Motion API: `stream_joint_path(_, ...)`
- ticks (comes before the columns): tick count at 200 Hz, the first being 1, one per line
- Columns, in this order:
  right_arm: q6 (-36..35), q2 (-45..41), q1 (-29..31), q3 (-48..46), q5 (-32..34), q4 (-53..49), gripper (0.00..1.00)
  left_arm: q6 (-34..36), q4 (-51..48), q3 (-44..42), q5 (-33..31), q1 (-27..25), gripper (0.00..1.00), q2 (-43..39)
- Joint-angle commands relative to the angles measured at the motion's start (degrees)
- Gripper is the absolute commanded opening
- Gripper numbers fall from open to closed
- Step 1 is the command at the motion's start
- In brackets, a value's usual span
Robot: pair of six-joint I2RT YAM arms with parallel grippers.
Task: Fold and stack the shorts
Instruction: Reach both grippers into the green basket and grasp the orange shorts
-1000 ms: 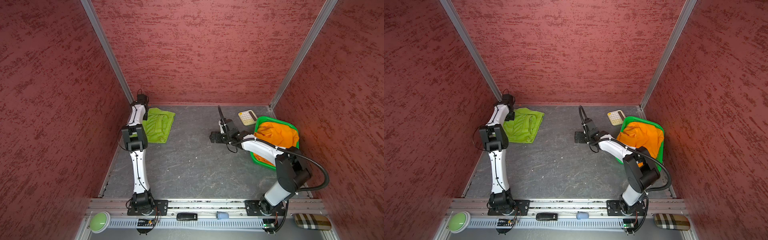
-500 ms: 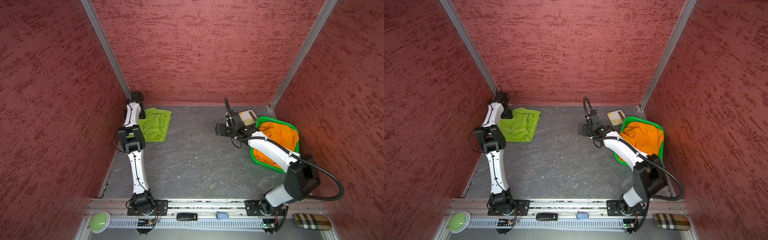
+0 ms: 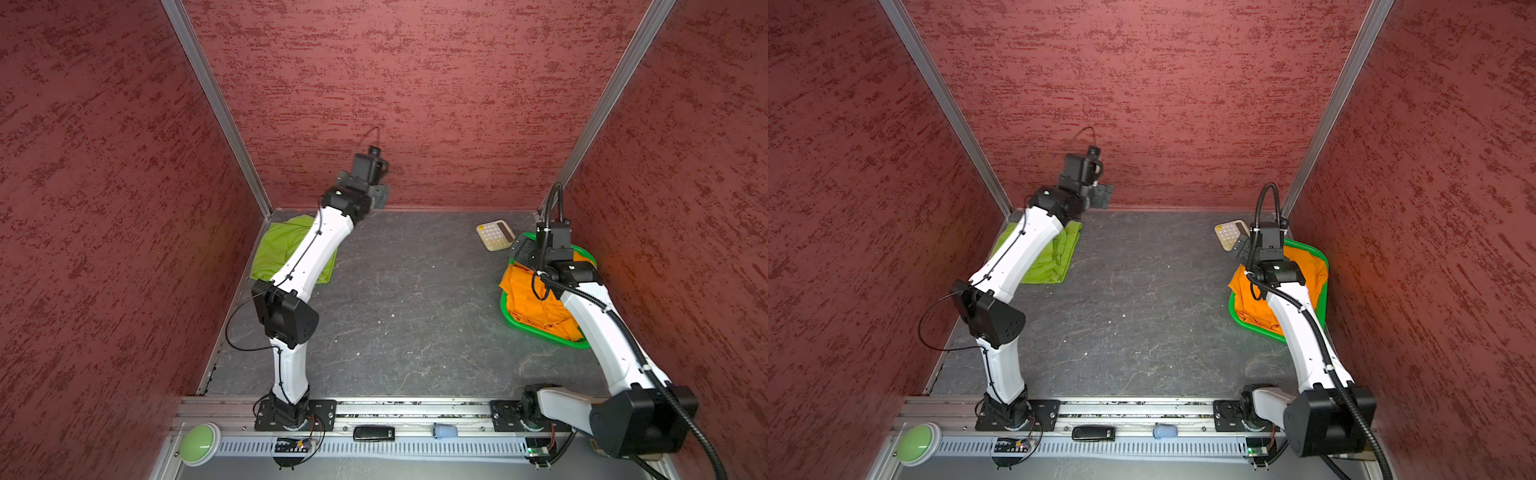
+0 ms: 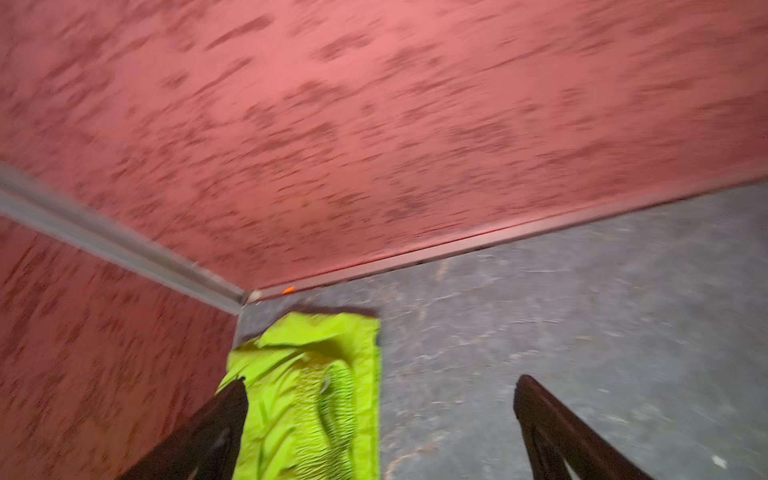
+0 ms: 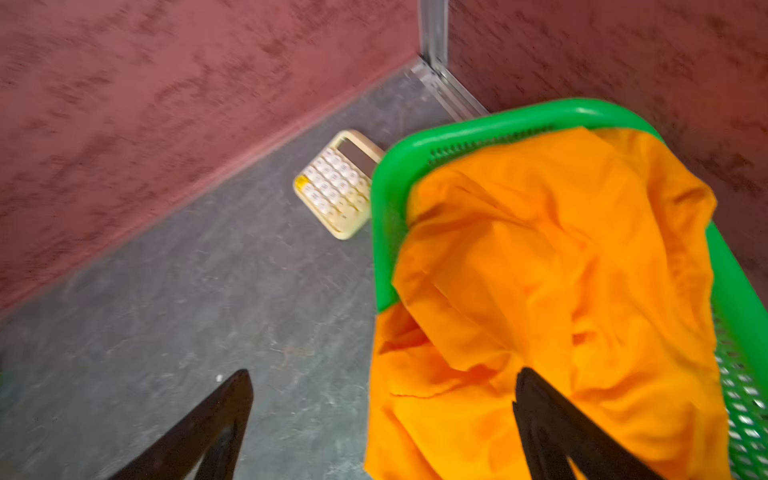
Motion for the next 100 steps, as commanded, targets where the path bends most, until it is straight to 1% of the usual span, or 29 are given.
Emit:
stream_joint_path(1,0.2,-0.6,-4.7,-4.3,-3.0,1.4,0.99,7.9,13.3,-5.1,-6.8,-8.9,0.99,0.5)
stream_joint_path(11,-0.2,-0.1,-6.2,-5.8,-4.0,2.4,0.99,8.8,13.9,-4.7,-7.7,-13.0,0.99,2.1)
stream_joint_path(26,-0.9,0.8,-7.3,-7.9,-6.2,5.0,0.99,8.9,12.3,-3.6,-6.1,-17.7,0.99,4.3)
stream_joint_path(44,-1.6,2.9,-7.9,-9.3,-8.9,8.6,0.93,6.9,11.4,-3.9,-4.6,-21.9,1.00,6.0)
stream_joint_path(50,-1.9,3.6,-8.0,-9.4,-9.9,9.6,0.90,5.2,10.2,-3.7,-3.4,-22.5,0.99,6.4)
stream_joint_path(61,-2.4,4.3,-8.0,-8.9,-11.3,11.0,0.79,1.6,4.0,-1.2,4.3,-22.5,0.99,7.5)
stream_joint_path(66,-2.5,4.4,-7.9,-8.5,-11.6,11.1,0.71,0.0,1.5,0.3,6.8,-22.3,0.99,8.0)
stream_joint_path(75,-2.8,3.9,-7.9,-7.4,-12.3,11.0,0.53,-2.5,-2.1,2.3,9.0,-22.1,0.99,8.9)
stream_joint_path(85,-3.1,3.0,-7.9,-6.2,-12.7,10.7,0.41,-4.6,-4.6,3.4,11.7,-21.6,0.99,9.1)
stream_joint_path(100,-3.5,1.5,-7.9,-3.3,-13.3,9.1,0.16,-6.4,-5.6,2.7,14.6,-21.0,0.99,8.1)
